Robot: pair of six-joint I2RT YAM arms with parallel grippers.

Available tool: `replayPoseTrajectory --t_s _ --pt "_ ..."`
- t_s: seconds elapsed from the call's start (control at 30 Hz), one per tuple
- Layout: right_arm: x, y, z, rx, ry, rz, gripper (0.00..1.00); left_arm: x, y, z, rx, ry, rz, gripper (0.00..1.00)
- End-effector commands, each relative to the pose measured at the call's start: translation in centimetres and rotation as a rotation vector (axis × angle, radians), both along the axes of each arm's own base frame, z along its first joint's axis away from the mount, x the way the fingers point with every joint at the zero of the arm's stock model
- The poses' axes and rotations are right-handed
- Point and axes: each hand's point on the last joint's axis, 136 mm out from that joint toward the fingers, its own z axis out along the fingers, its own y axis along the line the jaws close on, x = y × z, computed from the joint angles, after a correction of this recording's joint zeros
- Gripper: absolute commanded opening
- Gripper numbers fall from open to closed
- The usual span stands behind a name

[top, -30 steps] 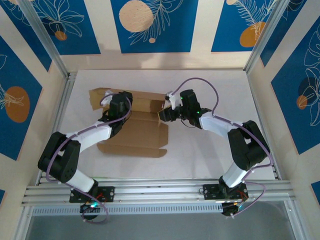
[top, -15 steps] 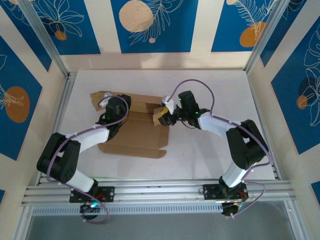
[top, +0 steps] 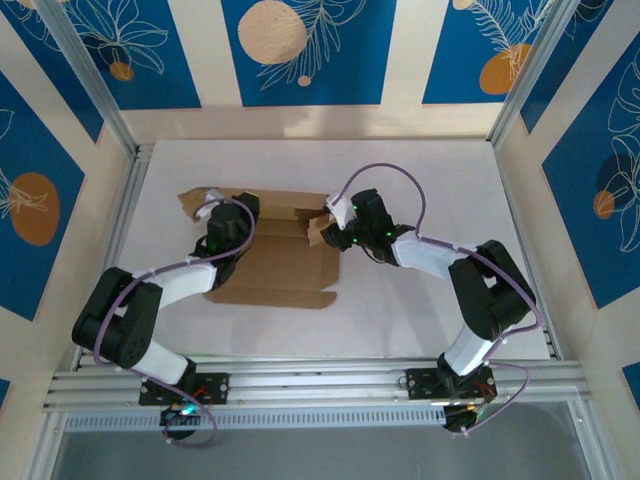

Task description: Fold the paper box

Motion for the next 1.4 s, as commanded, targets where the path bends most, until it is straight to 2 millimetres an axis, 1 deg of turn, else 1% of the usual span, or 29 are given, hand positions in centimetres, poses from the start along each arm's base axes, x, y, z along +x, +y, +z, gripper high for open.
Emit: replayPoseTrajectory --t_s 0.0,0.17,0.3,0.4,0.53,0.63,0.77,0.93,1.07,1.17,1.37 --pt "2.1 -1.9 1.3 -0.029 -0.095 -0.130 0.33 -1.4 -1.3 -1.4 0.043 0.027 -0.109 0.00" --pt "2.7 -2.3 1.7 -0.049 -0.137 -0.148 0.41 -1.8 -1.1 -1.7 0.050 0.039 -0.105 0.00" --pt "2.9 -1.6 1.5 -0.053 -0.147 -0.105 0.49 -1.9 -1.0 -1.5 0.052 0.044 -0.100 0.00" --pt "3.6 -1.6 1.4 -0.063 -0.168 -0.119 0.54 -1.9 -0.9 -1.5 0.051 0.053 -0.095 0.00" --pt "3.6 -0.3 1.7 -0.036 -0.199 -0.050 0.57 -1.9 -0.8 -1.5 0.034 0.087 -0.082 0.00" --pt "3.5 0.4 1.6 -0.030 -0.207 0.001 0.57 -1.9 -0.5 -1.6 0.034 0.148 -0.060 0.00" --pt "4.5 0.6 1.3 -0.026 -0.193 -0.015 0.57 -2.1 0.1 -1.5 0.033 0.203 -0.023 0.00" --pt "5.4 1.4 1.1 0.003 -0.173 -0.031 0.56 -2.2 0.1 -1.3 0.015 0.245 -0.004 0.00" --pt "6.3 1.7 0.7 0.007 -0.172 -0.055 0.56 -2.4 0.3 -1.4 -0.004 0.271 0.015 0.00" --pt "6.7 1.8 0.6 0.017 -0.169 -0.069 0.53 -2.6 0.4 -1.5 -0.022 0.297 0.030 0.00" --pt "7.3 1.6 0.3 0.032 -0.166 -0.099 0.41 -3.3 0.6 -0.7 -0.040 0.332 0.060 0.00"
